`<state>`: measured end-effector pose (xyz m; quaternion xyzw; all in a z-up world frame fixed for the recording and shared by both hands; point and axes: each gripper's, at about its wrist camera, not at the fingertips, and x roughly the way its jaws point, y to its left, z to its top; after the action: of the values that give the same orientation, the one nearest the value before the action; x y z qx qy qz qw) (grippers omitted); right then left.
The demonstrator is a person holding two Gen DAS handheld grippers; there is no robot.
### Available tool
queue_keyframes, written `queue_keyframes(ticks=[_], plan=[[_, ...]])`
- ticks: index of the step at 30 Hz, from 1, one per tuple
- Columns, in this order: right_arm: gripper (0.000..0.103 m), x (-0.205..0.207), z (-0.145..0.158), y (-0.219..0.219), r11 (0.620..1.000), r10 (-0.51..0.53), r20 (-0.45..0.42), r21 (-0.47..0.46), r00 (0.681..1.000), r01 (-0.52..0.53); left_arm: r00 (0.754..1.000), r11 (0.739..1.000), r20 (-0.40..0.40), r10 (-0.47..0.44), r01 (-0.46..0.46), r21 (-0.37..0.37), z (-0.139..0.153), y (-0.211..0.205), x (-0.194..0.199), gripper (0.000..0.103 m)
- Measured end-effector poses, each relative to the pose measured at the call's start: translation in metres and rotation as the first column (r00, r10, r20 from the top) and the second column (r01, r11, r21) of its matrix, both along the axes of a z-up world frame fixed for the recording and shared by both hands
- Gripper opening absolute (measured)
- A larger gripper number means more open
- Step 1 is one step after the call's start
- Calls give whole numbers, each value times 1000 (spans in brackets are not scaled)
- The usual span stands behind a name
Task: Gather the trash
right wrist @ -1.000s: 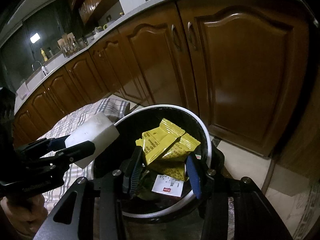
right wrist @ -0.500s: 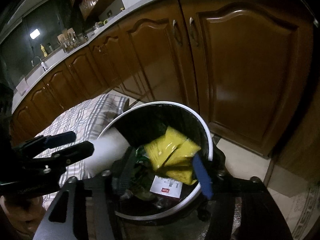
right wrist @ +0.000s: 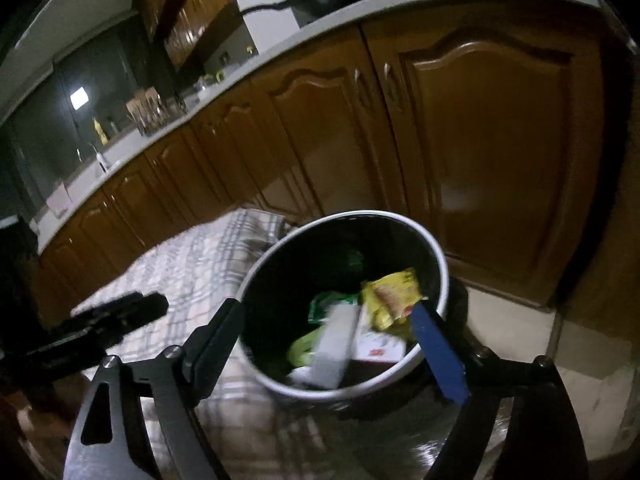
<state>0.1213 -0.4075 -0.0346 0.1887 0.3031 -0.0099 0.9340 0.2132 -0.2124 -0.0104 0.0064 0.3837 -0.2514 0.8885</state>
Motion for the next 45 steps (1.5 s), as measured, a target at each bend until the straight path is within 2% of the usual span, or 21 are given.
queue_keyframes(ticks=[6, 12, 19, 23, 29, 36, 45], plan=[[92, -22, 12, 22, 999, -17, 89, 53, 996, 12, 998, 999, 41, 49, -48, -20, 5, 40, -29, 83], [96, -44, 21, 48, 999, -31, 157, 20, 987, 28, 991, 994, 91, 102, -98, -46, 15, 76, -55, 84], [100, -68, 25, 77, 997, -36, 216, -61, 976, 50, 968, 986, 188, 164, -153, -70, 25, 106, -89, 95], [102, -87, 31, 87, 988, -63, 276, -119, 959, 99, 941, 979, 270, 202, -188, -79, 29, 115, -109, 103], [103, -112, 39, 104, 961, -69, 366, -224, 928, 160, 914, 977, 345, 213, -206, -57, 28, 120, -129, 103], [103, -118, 37, 114, 954, -50, 385, -254, 921, 158, 893, 972, 390, 225, -231, -34, 28, 125, -140, 103], [103, -123, 32, 118, 959, -38, 391, -246, 919, 144, 888, 968, 395, 237, -251, -16, 26, 124, -144, 103]])
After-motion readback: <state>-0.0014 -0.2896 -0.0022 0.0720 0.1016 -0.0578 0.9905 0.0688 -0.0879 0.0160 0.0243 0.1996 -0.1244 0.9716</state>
